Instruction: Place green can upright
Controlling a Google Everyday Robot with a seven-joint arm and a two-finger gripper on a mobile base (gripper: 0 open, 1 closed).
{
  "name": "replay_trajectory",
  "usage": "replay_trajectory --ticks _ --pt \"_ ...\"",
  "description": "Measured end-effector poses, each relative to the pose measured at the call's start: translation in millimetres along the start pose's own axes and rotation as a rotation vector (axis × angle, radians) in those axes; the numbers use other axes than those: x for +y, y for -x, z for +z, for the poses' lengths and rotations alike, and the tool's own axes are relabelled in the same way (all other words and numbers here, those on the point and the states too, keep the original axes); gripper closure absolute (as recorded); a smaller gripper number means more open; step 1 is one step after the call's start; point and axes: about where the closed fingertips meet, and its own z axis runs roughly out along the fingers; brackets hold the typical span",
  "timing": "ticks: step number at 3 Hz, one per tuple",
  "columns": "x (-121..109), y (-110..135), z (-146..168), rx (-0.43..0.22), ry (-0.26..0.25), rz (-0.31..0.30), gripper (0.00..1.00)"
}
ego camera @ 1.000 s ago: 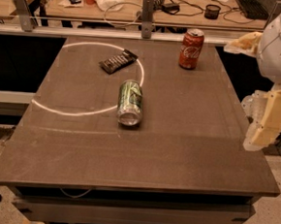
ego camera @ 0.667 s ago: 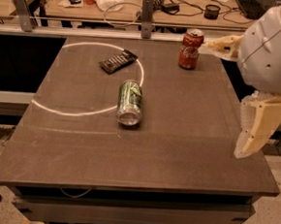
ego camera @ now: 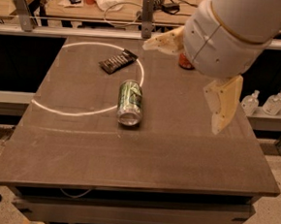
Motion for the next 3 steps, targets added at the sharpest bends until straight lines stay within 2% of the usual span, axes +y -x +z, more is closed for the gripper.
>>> replay_trajectory --ticks 1,2,3 --pt "-36.3 -14.7 9.9 0.066 0.063 -0.185 0.00" --pt "-68.4 -23.8 27.8 0.084 0.142 -0.339 0.00" --pt "-97.8 -22.8 66.4 0.051 0.213 -0.467 0.00"
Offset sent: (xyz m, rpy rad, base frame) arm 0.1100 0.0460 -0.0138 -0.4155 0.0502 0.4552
